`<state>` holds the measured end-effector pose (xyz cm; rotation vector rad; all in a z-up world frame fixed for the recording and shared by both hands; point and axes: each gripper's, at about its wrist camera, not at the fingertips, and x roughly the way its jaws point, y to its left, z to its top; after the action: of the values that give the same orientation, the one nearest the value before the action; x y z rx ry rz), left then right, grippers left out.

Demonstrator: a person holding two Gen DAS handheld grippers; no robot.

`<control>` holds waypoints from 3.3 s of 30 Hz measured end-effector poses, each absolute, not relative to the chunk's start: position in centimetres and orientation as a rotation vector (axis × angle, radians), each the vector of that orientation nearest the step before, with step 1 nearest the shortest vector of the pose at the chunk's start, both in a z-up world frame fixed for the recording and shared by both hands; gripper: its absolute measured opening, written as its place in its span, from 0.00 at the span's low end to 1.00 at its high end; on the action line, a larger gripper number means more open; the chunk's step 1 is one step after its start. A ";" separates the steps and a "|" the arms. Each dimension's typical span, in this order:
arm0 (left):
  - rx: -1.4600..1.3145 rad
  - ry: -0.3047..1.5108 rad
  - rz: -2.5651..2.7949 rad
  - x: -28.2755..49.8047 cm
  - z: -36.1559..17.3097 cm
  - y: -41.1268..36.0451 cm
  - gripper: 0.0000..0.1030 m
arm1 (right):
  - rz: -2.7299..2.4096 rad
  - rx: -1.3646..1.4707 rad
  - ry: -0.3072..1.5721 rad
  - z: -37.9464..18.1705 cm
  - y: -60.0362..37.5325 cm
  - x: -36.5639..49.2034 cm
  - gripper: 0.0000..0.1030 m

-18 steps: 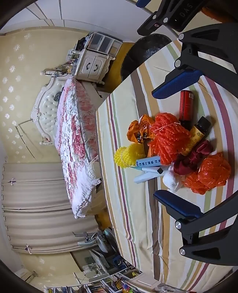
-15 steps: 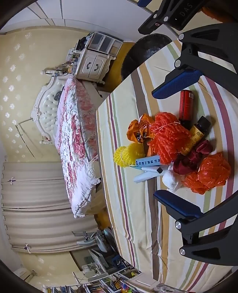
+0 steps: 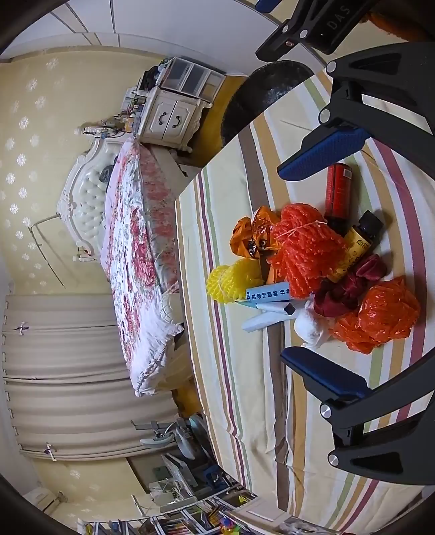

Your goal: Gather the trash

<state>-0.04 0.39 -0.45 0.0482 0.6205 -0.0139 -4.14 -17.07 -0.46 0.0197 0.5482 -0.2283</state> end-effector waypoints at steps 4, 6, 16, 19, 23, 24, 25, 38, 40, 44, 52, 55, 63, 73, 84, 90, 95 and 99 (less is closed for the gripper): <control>0.048 0.620 -0.016 0.0 -0.5 0.5 0.94 | -0.228 0.019 0.549 -0.7 -17.4 -4.3 0.96; 0.050 0.619 -0.017 -0.1 -0.5 0.4 0.94 | -0.228 0.020 0.550 -0.7 -17.4 -4.3 0.96; 0.046 0.623 -0.015 -0.1 -0.7 0.6 0.94 | -0.228 0.021 0.555 -1.2 -17.6 -4.0 0.96; 0.046 0.623 -0.016 -0.1 -0.8 0.6 0.94 | -0.228 0.022 0.558 -2.4 -17.5 -4.5 0.96; 0.046 0.624 -0.016 0.0 -0.8 0.6 0.94 | -0.227 0.022 0.561 -2.7 -17.6 -4.5 0.96; 0.047 0.626 -0.016 0.0 -0.8 0.7 0.94 | -0.227 0.022 0.562 -2.6 -17.6 -4.5 0.96; 0.046 0.626 -0.016 -0.1 -0.8 0.7 0.94 | -0.226 0.023 0.562 -2.5 -17.6 -4.4 0.96; 0.047 0.629 -0.015 -0.2 -1.5 0.7 0.94 | -0.226 0.026 0.571 -2.5 -17.3 -4.1 0.96; 0.047 0.629 -0.015 -0.2 -1.5 0.8 0.94 | -0.225 0.027 0.571 -2.6 -17.3 -4.1 0.96; 0.048 0.630 -0.015 -0.2 -1.5 0.8 0.94 | -0.226 0.027 0.573 -2.5 -17.3 -4.0 0.96; 0.047 0.632 -0.015 -0.1 -1.4 0.7 0.94 | -0.226 0.029 0.575 -2.5 -17.4 -4.0 0.96; 0.047 0.633 -0.016 0.0 -1.4 0.7 0.94 | -0.225 0.030 0.576 -2.5 -17.3 -4.0 0.96; 0.048 0.634 -0.015 -0.1 -1.6 0.7 0.94 | -0.225 0.032 0.580 -2.7 -17.1 -4.2 0.96; 0.057 0.650 -0.026 -0.6 -3.7 0.3 0.94 | -0.219 0.035 0.588 -3.6 -16.5 -4.6 0.96; 0.054 0.657 -0.015 -1.0 -3.5 1.4 0.92 | -0.203 0.054 0.623 -4.8 -15.0 -6.3 0.89; 0.044 0.681 -0.003 -1.1 -3.4 3.1 0.73 | -0.175 0.056 0.659 -5.3 -13.6 -6.9 0.75; 0.036 0.692 0.013 -0.5 -2.6 4.9 0.72 | -0.137 0.059 0.693 -5.2 -12.8 -6.8 0.70; 0.029 0.701 0.026 -0.3 -2.3 6.2 0.72 | -0.103 0.054 0.710 -4.7 -12.2 -6.5 0.70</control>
<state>-0.35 6.23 -2.28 0.0289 0.7009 0.0264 -6.46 -12.22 -4.67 0.0544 0.7101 -0.1032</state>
